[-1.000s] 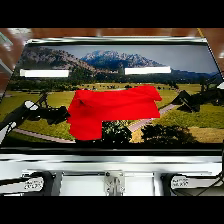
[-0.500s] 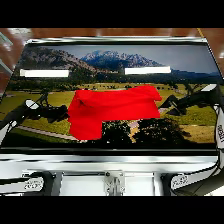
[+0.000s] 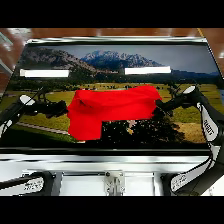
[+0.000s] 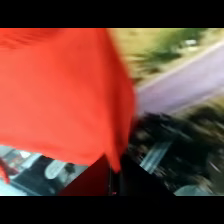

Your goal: Fold the shirts.

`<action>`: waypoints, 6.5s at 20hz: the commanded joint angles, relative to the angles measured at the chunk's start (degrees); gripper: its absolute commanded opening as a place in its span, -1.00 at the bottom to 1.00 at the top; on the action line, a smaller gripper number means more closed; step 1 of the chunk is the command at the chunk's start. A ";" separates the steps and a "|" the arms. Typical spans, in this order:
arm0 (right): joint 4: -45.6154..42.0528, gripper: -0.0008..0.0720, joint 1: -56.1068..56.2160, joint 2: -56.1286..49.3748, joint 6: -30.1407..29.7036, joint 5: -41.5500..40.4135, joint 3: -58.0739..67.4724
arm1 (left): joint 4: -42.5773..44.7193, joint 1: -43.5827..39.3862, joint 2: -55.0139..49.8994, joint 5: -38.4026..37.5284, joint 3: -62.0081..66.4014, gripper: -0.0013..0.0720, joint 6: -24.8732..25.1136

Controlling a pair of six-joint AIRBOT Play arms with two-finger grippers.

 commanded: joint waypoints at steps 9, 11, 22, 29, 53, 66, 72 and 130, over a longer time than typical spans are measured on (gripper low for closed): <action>13.29 -0.82 -1.01 34.51 -14.82 -5.22 15.45 | -0.09 -0.72 28.35 3.17 30.97 -0.85 11.06; 12.81 -0.82 -1.60 45.42 -18.05 -13.49 20.26 | -0.09 -0.72 34.42 9.07 38.99 -0.85 11.06; -11.43 -0.82 -1.57 75.43 -4.33 -14.51 21.38 | 4.85 -0.68 53.07 -1.40 43.30 -0.85 9.73; -20.28 -0.82 -1.57 65.79 0.92 14.86 20.52 | 18.58 -0.68 52.68 -12.02 34.34 -0.85 4.31; -11.45 -0.82 10.32 10.99 5.31 -51.10 -2.03 | 6.71 -5.81 -11.56 21.75 19.34 -0.85 -4.68; -26.14 -0.82 10.25 14.16 7.91 -13.38 -2.10 | 16.74 -3.89 -8.52 -27.12 18.60 -0.85 8.61; -27.91 -0.82 10.25 13.09 11.23 -15.65 -2.10 | 16.76 -3.89 -11.28 -25.44 17.68 -0.85 4.07; -4.74 0.80 -14.25 21.84 -7.30 0.02 -33.20 | -11.50 5.38 21.40 -14.01 -29.86 -0.85 10.45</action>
